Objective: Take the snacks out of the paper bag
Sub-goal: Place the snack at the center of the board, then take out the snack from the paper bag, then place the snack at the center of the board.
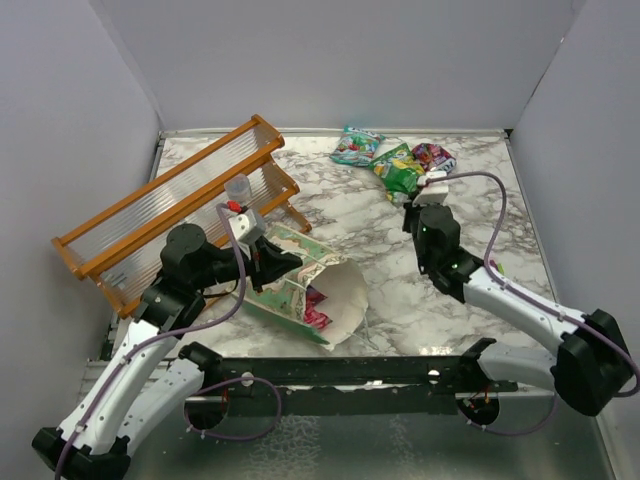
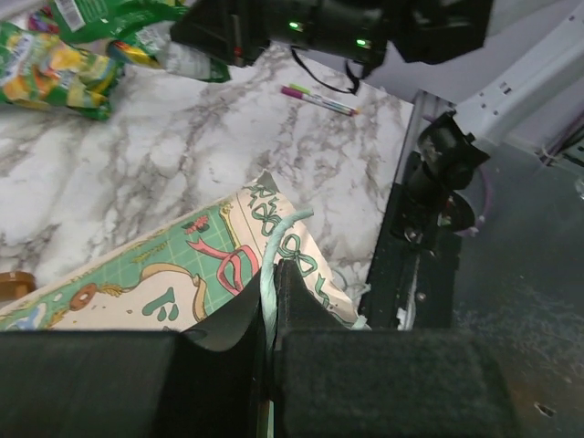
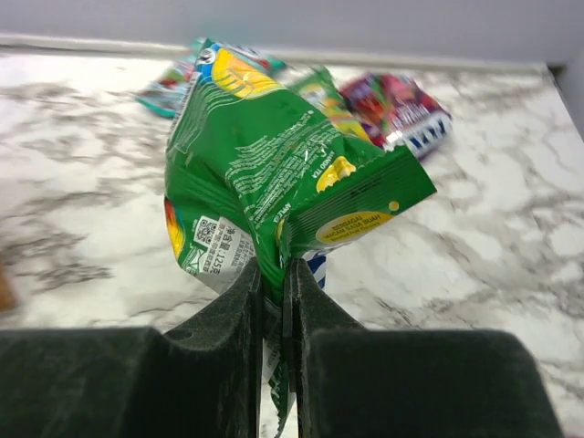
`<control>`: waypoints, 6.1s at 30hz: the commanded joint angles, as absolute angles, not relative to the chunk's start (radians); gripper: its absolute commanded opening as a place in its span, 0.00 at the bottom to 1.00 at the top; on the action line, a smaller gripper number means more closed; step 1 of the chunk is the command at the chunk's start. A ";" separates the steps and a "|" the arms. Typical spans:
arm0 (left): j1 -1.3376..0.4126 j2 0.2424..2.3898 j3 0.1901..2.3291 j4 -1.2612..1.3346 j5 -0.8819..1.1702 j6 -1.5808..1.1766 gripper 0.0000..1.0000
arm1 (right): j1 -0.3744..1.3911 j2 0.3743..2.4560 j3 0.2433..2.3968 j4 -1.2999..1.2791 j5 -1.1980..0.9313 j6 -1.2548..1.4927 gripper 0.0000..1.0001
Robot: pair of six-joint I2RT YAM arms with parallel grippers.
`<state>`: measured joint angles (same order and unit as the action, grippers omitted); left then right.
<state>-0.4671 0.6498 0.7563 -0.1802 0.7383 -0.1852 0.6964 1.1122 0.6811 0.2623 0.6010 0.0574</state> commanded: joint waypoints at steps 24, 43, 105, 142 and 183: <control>-0.468 0.612 0.690 -0.175 0.862 -0.275 0.00 | 0.397 1.071 0.516 0.275 0.203 0.322 0.89; -0.468 0.538 0.650 -0.174 0.759 -0.275 0.00 | 0.666 0.674 0.242 0.871 -1.098 -0.184 0.75; -0.468 0.476 0.624 -0.168 0.685 -0.259 0.00 | 1.505 1.462 0.462 0.733 0.154 -0.933 0.01; -0.466 0.462 0.627 -0.202 0.471 -0.244 0.00 | 1.133 0.847 0.480 0.664 0.337 -0.667 0.01; -0.466 0.435 0.624 -0.202 0.477 -0.242 0.00 | 0.307 1.006 0.251 0.411 0.392 0.638 0.37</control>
<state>-0.4671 0.4484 0.6308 -0.2138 0.4633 -0.2516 0.3134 1.0458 0.2272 0.4568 0.3637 0.5941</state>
